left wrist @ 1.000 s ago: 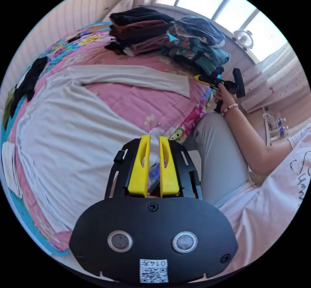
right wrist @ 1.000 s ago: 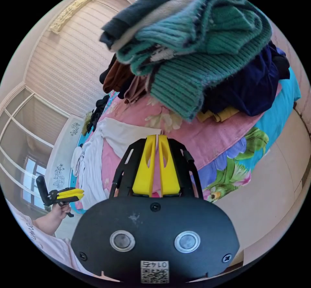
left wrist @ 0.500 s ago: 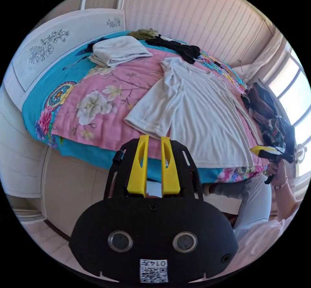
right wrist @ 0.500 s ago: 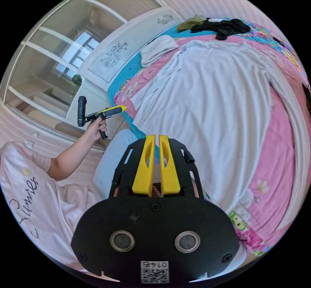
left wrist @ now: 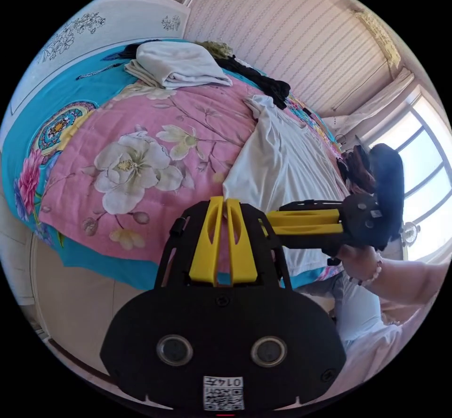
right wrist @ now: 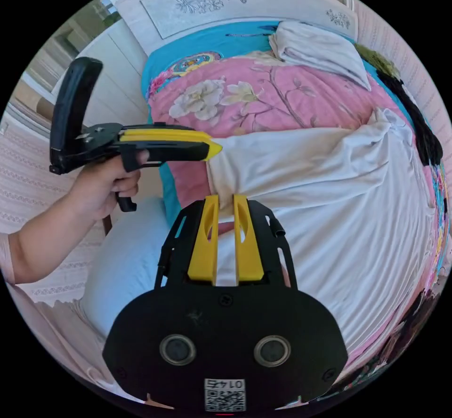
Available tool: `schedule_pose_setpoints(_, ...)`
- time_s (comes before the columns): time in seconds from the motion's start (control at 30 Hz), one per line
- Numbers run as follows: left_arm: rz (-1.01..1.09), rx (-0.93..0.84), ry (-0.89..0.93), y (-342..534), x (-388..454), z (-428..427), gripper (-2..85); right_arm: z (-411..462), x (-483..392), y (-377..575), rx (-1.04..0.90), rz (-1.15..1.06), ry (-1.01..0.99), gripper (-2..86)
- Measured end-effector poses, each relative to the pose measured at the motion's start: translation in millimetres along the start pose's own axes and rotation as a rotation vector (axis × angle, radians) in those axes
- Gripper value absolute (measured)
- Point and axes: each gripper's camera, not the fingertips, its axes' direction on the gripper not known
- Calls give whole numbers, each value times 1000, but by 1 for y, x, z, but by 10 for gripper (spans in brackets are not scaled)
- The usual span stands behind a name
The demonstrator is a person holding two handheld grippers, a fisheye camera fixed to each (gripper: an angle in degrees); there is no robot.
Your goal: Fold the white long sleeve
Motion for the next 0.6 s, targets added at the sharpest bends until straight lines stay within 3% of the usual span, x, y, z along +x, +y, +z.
schedule_pose_setpoints(0.17,-4,189,86,-2,-64,-80,-10,-35,-12,-43,213,32,-207,18)
schedule_pose_setpoints(0.3,10,306,-12,-4,-105,-140,-10,-41,-48,-96,297,-81,-266,16)
schedule_pose_setpoints(0.43,-12,270,-152,-21,-157,-155,-10,-33,-74,-158,316,-130,-239,21)
schedule_pose_setpoints(0.6,-83,204,-186,-40,-216,-139,-10,-19,-73,-204,206,-156,-252,42)
